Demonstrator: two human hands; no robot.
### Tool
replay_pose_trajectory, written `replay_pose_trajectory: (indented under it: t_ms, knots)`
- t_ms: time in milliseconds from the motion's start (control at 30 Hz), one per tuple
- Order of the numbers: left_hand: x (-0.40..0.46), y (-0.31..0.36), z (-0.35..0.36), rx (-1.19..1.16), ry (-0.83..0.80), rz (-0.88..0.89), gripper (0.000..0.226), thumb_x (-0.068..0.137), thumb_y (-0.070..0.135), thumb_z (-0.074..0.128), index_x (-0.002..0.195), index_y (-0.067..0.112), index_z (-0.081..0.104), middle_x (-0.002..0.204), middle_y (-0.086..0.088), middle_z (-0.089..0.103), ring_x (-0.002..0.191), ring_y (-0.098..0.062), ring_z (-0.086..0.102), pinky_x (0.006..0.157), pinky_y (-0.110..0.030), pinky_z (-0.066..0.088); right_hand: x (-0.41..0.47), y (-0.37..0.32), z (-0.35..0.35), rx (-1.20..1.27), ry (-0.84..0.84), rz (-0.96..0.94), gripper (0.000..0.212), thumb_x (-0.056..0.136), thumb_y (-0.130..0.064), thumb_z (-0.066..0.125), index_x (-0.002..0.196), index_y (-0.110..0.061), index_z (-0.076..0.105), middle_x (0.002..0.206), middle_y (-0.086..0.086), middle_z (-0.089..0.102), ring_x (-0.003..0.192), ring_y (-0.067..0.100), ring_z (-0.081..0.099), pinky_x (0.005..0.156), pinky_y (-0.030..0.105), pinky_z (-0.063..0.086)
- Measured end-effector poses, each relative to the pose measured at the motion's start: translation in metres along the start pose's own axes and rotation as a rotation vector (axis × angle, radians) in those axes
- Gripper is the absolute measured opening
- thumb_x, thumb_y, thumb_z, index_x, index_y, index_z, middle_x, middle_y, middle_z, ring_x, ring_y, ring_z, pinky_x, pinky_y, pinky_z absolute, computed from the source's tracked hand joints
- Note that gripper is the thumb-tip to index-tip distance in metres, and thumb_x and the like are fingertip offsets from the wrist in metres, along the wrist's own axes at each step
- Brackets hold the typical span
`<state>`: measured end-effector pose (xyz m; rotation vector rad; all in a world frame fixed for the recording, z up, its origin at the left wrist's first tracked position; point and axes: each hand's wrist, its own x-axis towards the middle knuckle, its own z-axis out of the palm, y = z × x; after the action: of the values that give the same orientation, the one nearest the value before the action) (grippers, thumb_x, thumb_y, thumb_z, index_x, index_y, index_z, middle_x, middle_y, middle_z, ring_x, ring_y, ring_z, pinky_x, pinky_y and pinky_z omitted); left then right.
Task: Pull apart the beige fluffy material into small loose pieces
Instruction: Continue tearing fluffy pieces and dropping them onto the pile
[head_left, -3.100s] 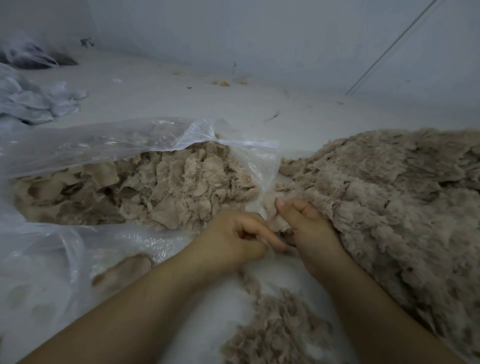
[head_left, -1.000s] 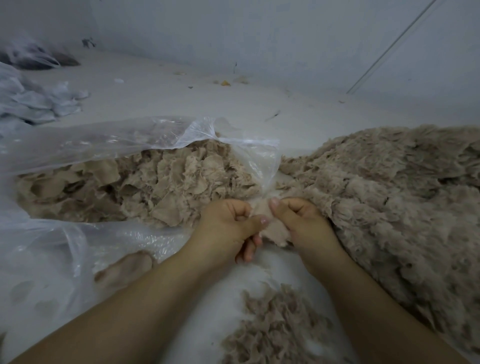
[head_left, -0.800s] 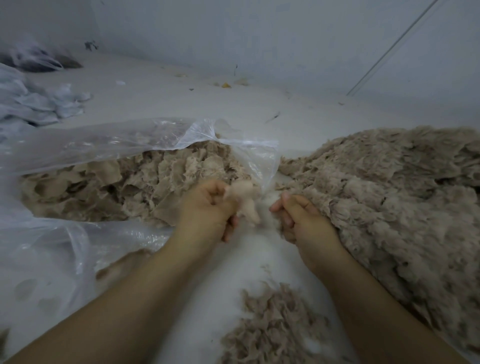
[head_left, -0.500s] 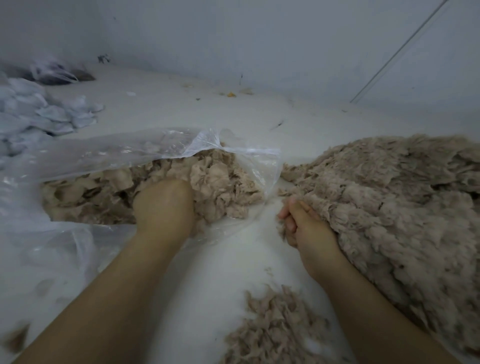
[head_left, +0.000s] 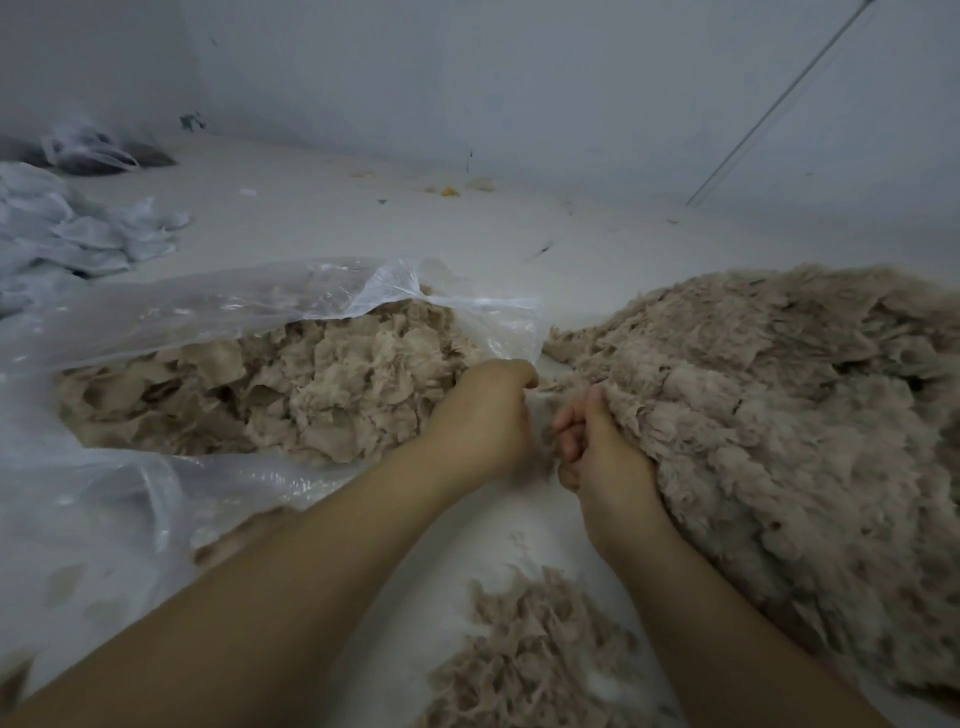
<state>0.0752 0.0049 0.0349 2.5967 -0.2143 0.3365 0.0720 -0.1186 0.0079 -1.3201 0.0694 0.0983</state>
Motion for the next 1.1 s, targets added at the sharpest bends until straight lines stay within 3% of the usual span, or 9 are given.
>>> replay_pose_trajectory:
  t_ms: [67, 133, 300, 400, 467, 600, 800, 933, 1100]
  knots:
    - [0.01, 0.004, 0.013, -0.143, -0.131, 0.032, 0.031, 0.08, 0.0, 0.059, 0.11, 0.009, 0.062, 0.104, -0.011, 0.065, 0.094, -0.029, 0.06, 0.072, -0.034, 0.05, 0.0, -0.002, 0.001, 0.037, -0.003, -0.002, 0.054, 0.104, -0.041, 0.029, 0.064, -0.01, 0.05, 0.043, -0.007, 0.031, 0.038, 0.004, 0.022, 0.039, 0.017, 0.019]
    - [0.014, 0.002, 0.022, -0.262, -0.247, -0.007, 0.019, 0.076, 0.0, 0.058, 0.087, 0.015, 0.057, 0.079, -0.004, 0.06, 0.071, -0.025, 0.057, 0.053, -0.031, 0.044, 0.0, -0.002, 0.002, 0.053, 0.002, -0.015, 0.055, 0.104, -0.039, 0.029, 0.063, -0.009, 0.049, 0.043, -0.005, 0.03, 0.038, 0.004, 0.021, 0.041, 0.018, 0.018]
    - [0.004, -0.001, 0.036, -0.381, -0.189, -0.084, 0.031, 0.07, 0.005, 0.051, 0.057, 0.033, 0.057, 0.052, 0.011, 0.057, 0.052, -0.013, 0.053, 0.051, -0.034, 0.044, 0.001, -0.004, 0.002, 0.074, -0.01, -0.029, 0.055, 0.105, -0.037, 0.027, 0.065, -0.008, 0.05, 0.047, 0.0, 0.03, 0.037, 0.004, 0.022, 0.041, 0.017, 0.021]
    - [-0.006, -0.004, 0.038, -0.532, -0.137, -0.127, 0.032, 0.078, -0.006, 0.06, 0.063, 0.021, 0.066, 0.053, -0.001, 0.059, 0.049, -0.009, 0.051, 0.051, -0.027, 0.04, -0.001, -0.004, 0.001, 0.137, -0.011, -0.014, 0.052, 0.105, -0.038, 0.027, 0.071, -0.008, 0.052, 0.042, -0.005, 0.035, 0.034, 0.002, 0.028, 0.037, 0.012, 0.029]
    - [-0.012, -0.01, 0.032, -0.638, -0.102, -0.171, 0.013, 0.084, -0.003, 0.068, 0.078, 0.006, 0.074, 0.064, -0.018, 0.064, 0.055, -0.014, 0.052, 0.055, -0.025, 0.04, -0.001, -0.004, -0.001, 0.151, -0.008, -0.011, 0.051, 0.105, -0.04, 0.026, 0.076, -0.01, 0.055, 0.042, -0.007, 0.037, 0.034, 0.002, 0.03, 0.036, 0.012, 0.029]
    - [-0.019, -0.02, 0.018, -0.757, -0.045, -0.304, 0.019, 0.082, -0.005, 0.072, 0.074, 0.012, 0.073, 0.056, -0.003, 0.065, 0.047, -0.01, 0.06, 0.055, -0.025, 0.052, 0.0, 0.001, -0.005, 0.093, 0.002, -0.036, 0.048, 0.105, -0.043, 0.029, 0.086, -0.015, 0.062, 0.046, -0.007, 0.04, 0.037, 0.003, 0.028, 0.037, 0.015, 0.027]
    - [-0.027, -0.026, 0.008, -0.776, -0.064, -0.349, 0.008, 0.082, -0.009, 0.07, 0.083, -0.002, 0.073, 0.065, -0.016, 0.069, 0.052, -0.018, 0.067, 0.058, -0.027, 0.058, 0.001, -0.001, -0.003, 0.081, 0.013, 0.03, 0.04, 0.104, -0.045, 0.03, 0.102, -0.024, 0.064, 0.043, -0.01, 0.043, 0.035, 0.001, 0.03, 0.035, 0.014, 0.027]
    - [-0.038, -0.033, 0.005, -0.823, -0.032, -0.387, 0.02, 0.081, -0.012, 0.068, 0.072, 0.006, 0.071, 0.059, -0.01, 0.068, 0.052, -0.018, 0.068, 0.054, -0.024, 0.056, 0.003, -0.004, -0.002, 0.05, 0.054, 0.107, 0.031, 0.103, -0.046, 0.032, 0.092, -0.034, 0.059, 0.04, -0.01, 0.046, 0.031, 0.002, 0.029, 0.033, 0.015, 0.026]
    - [-0.032, -0.021, 0.0, -0.572, -0.194, -0.244, 0.032, 0.077, -0.013, 0.061, 0.067, 0.016, 0.072, 0.059, 0.001, 0.067, 0.055, -0.006, 0.062, 0.061, -0.023, 0.053, 0.003, -0.002, -0.001, 0.063, 0.033, 0.067, 0.035, 0.104, -0.044, 0.031, 0.1, -0.026, 0.061, 0.041, -0.011, 0.044, 0.034, 0.002, 0.035, 0.037, 0.013, 0.034]
